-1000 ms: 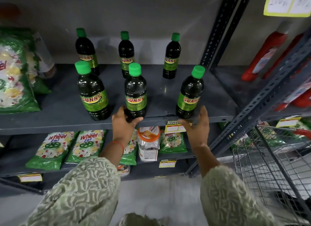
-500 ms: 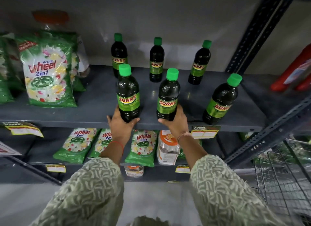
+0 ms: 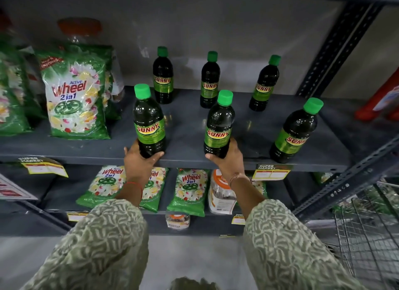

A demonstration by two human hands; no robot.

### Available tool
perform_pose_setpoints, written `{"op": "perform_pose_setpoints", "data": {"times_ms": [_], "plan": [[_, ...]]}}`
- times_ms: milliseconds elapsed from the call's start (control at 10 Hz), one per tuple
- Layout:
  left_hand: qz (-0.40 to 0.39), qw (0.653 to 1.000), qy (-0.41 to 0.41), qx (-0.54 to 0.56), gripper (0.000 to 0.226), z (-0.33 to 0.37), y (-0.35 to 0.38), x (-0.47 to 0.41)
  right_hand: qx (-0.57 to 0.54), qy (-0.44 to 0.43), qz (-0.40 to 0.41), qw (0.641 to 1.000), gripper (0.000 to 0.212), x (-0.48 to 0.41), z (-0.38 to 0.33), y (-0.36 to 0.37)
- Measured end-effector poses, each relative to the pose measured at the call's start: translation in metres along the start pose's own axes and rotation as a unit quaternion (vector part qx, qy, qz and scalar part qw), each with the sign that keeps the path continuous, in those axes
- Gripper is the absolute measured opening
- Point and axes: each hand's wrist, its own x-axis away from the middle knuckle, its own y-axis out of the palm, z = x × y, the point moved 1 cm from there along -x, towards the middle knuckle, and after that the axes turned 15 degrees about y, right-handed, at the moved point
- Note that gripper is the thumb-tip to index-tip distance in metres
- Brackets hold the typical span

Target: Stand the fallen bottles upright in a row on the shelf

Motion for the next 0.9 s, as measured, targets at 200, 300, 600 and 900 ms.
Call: {"op": "perform_pose_setpoints", "data": {"times_ms": [200, 300, 600, 900], "plan": [[-0.034, 0.997, -0.015, 0.063, 0.066, 0.002, -0.01, -0.001, 0.014, 0.01, -0.005, 1.0, 0.076, 0.002, -0.001, -0.003], [-0.056, 0.995, -0.023, 0.08, 0.067, 0.007, -0.014, 0.001, 0.024, 0.017, -0.002, 1.0, 0.071, 0.002, 0.0, -0.004], [-0.065, 0.995, -0.04, 0.065, 0.063, -0.009, -0.011, -0.004, 0.046, 0.008, -0.007, 0.999, 0.069, 0.003, 0.002, -0.002], [-0.068, 0.995, -0.042, 0.064, 0.076, -0.005, -0.013, -0.001, 0.059, 0.0, -0.014, 0.998, 0.083, 0.011, -0.002, -0.003]]}}
